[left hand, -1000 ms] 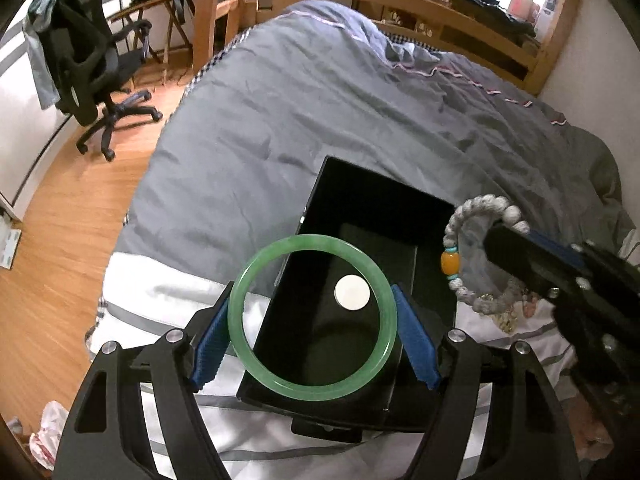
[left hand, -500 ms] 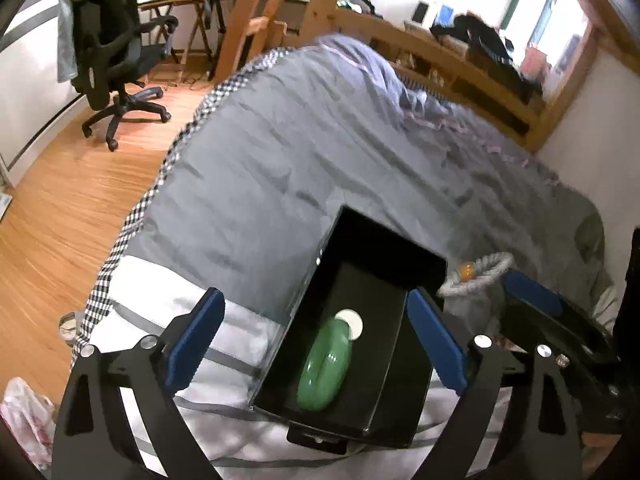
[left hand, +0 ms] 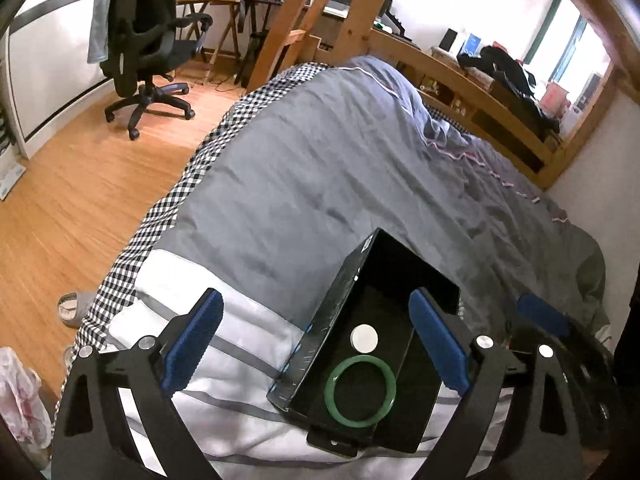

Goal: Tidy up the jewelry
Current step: 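Grasp the white bead bracelet with the left tool while the right tool grasps a beaded strand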

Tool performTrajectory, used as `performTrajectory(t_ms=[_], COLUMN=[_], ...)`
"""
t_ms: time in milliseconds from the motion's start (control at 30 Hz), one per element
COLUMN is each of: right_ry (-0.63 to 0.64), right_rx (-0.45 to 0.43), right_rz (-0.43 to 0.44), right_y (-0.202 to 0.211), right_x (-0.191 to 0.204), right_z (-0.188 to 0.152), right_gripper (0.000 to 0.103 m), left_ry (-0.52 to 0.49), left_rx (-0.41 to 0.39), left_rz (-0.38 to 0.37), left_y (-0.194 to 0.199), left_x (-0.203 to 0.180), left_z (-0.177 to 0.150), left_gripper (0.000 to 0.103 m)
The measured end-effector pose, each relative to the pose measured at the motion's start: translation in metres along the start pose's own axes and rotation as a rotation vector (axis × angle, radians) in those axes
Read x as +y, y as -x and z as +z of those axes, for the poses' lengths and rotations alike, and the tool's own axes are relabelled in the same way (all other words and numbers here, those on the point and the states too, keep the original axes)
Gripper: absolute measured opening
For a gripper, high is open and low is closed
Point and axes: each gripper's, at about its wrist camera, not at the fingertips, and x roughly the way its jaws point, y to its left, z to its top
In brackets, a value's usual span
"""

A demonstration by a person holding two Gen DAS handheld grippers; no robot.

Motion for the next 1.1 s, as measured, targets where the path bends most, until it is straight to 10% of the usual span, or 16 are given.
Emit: performTrajectory(t_ms=[300,633,1100], right_ry=[-0.132,0.002,-0.116], right_rx=[0.144,0.167,0.079], right_rz=[-0.282,-0.372,-0.315], right_y=[-0.016,0.028,0.028], right_x=[-0.088,-0.127,-0.185], right_z=[-0.036,-0.077,-0.097], right_gripper=[0.083,0.082,0.071], left_ry=[-0.123,-0.530,-0.644], left_rx=[0.057,0.010,0.081], left_rz=[-0.055,-0.034,0.070], left_y=[-0.016,-0.042,-0.140], left_x=[-0.037,-0.153,-0.226], left_z=[-0.016,-0.054,-0.082], left_gripper=[0.094,0.094,0.081])
